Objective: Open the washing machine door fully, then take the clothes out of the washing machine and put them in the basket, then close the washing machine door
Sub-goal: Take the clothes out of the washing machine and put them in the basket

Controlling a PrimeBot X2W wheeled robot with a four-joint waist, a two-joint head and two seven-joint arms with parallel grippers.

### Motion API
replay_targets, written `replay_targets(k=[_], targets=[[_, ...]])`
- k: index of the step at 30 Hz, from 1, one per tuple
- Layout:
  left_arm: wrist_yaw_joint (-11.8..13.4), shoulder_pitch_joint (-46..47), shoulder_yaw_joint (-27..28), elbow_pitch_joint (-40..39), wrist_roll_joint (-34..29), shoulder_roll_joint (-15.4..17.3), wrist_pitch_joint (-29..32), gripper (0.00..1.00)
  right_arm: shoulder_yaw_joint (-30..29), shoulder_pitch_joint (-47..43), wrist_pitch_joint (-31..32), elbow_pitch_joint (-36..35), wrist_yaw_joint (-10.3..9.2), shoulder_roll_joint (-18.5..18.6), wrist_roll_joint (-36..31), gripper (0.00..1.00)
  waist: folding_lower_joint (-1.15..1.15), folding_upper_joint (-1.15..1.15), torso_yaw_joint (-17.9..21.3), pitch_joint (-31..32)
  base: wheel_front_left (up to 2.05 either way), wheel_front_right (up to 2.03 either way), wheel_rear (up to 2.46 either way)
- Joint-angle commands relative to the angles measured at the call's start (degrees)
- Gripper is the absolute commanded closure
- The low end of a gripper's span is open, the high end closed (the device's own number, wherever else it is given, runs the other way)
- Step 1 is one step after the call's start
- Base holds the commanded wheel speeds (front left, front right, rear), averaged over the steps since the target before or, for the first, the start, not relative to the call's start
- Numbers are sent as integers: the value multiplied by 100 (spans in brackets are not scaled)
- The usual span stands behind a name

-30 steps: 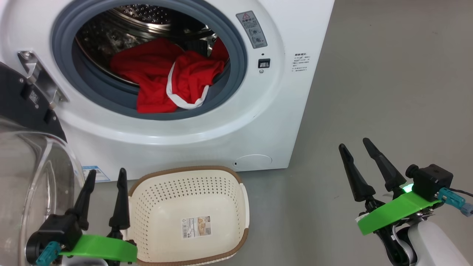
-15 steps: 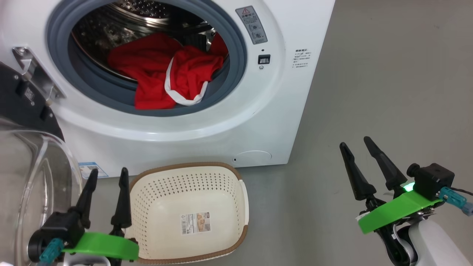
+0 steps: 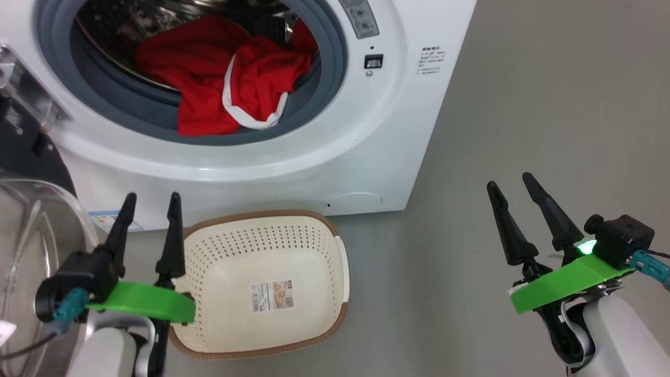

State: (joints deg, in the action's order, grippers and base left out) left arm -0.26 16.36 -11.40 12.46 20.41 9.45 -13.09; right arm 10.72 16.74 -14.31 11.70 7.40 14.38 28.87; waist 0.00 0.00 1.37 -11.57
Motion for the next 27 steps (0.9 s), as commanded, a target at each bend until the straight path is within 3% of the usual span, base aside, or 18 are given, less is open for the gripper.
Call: replay_targets(k=[1,16,27], targets=[[17,251,172,-86,-57,178,40,0,85,118,-69,-161,9,-5,-17,0,0,0,38,-106,0,0,0],[-32,1428,96,477,-107,310,302,0,31,322,-69,-250,9,-144,-84,0,0,0,296,-697,0,0,0],[-163,2525,73,1366,-12,343,531,0,47,492,-69,-296,9,-231,-125,0,0,0,477,-1175,0,0,0]])
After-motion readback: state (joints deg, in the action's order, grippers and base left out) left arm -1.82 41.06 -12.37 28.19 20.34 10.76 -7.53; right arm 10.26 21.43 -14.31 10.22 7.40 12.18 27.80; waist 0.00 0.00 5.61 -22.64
